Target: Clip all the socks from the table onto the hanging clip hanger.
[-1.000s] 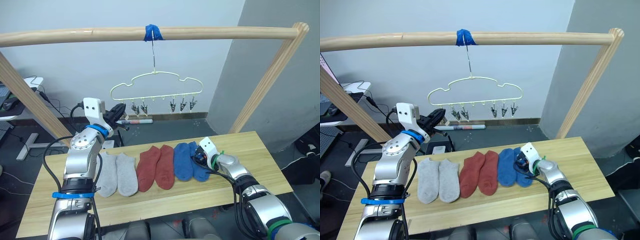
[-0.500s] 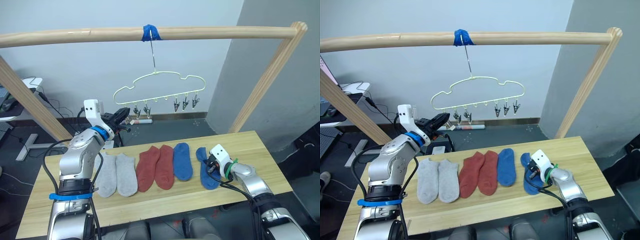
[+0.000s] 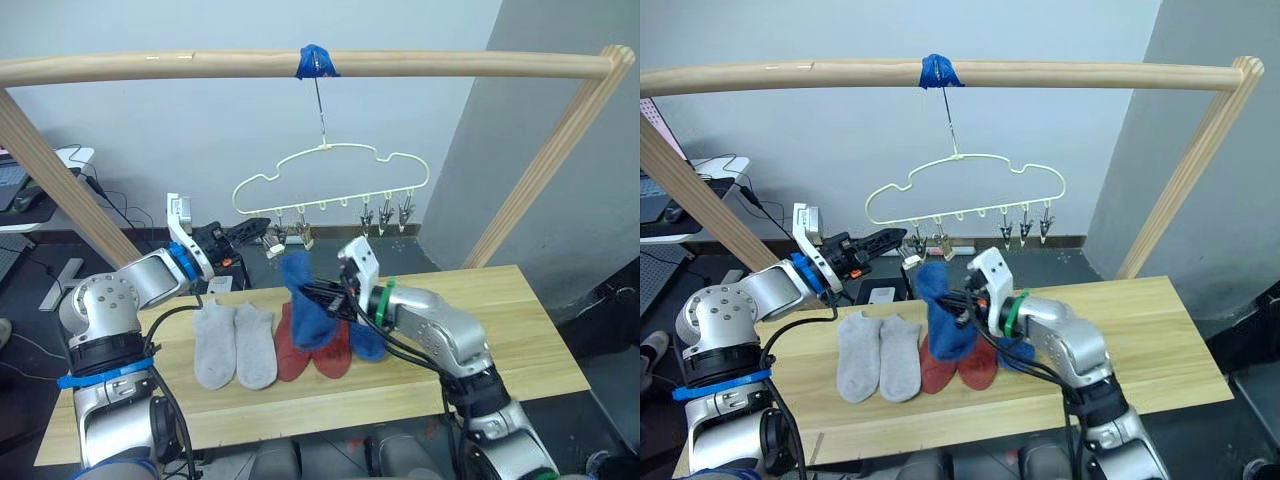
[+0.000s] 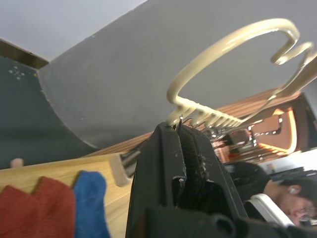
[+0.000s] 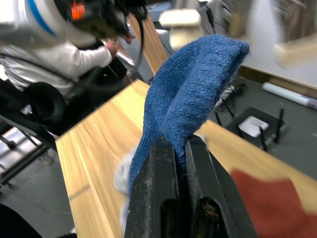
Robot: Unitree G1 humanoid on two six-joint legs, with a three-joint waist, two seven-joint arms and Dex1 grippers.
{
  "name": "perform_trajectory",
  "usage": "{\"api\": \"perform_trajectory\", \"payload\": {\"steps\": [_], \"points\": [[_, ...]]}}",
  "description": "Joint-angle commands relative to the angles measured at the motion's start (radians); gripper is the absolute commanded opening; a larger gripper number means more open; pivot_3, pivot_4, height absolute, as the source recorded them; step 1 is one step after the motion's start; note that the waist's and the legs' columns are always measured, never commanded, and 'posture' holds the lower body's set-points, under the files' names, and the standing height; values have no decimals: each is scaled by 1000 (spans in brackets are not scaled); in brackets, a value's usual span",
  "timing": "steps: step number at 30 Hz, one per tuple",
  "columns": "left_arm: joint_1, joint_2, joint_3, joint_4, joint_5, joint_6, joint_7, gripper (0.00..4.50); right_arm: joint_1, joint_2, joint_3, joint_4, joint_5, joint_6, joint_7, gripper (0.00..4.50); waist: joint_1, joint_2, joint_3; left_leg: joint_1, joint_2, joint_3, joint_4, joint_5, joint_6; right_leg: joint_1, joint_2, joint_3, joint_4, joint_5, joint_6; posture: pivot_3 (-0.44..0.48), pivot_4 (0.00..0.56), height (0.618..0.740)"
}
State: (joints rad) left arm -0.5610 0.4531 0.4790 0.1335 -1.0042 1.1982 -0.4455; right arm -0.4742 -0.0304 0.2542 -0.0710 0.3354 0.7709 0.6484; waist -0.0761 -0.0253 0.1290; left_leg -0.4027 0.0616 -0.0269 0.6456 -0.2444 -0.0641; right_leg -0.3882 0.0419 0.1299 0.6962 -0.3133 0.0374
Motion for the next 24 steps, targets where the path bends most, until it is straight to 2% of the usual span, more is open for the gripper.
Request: {"api": "perform_trajectory", "payload": {"steps": [1, 14, 18, 20, 23, 24], "points": [[-35, -5, 50, -36, -69, 9, 28, 0, -42, 22, -28, 16, 33, -14, -3, 42, 4, 0, 0, 0, 0, -1, 0, 0, 0, 0, 0, -1, 0, 0, 0, 25, 115, 740], [13, -12, 60, -99, -149, 17, 83, 0, -118, 73, -62, 77, 81, -2, -10, 42, 20, 0, 1, -1, 0, -3, -1, 0, 0, 0, 0, -4, 0, -1, -1, 48, 120, 740], [20, -3, 46, -112, -137, -7, 67, 0, -135, 85, -69, 94, 88, -7, -15, 42, 22, 0, 1, -1, 0, -4, -1, 0, 0, 0, 0, -4, 0, -1, -1, 51, 118, 740], [34, 6, 23, -145, -85, -78, 31, 0, -142, 89, -74, 104, 91, -10, -20, 42, 22, 0, 1, -1, 0, -3, -1, 0, 0, 0, 0, -4, 0, -1, -1, 50, 119, 740], [50, 9, 27, -143, -80, -111, 6, 791, -150, 92, -74, 122, 87, -22, -25, 0, 23, 1, 1, -1, 0, -3, -1, 0, 0, 0, 0, -4, 0, -1, -1, 49, 119, 740], [51, 7, 29, -142, -90, -109, 1, 1208, -153, 93, -73, 126, 86, -25, -26, 0, 23, 1, 1, -1, 0, -3, -1, 0, 0, 0, 0, -4, 0, -1, -1, 47, 118, 740]]}}
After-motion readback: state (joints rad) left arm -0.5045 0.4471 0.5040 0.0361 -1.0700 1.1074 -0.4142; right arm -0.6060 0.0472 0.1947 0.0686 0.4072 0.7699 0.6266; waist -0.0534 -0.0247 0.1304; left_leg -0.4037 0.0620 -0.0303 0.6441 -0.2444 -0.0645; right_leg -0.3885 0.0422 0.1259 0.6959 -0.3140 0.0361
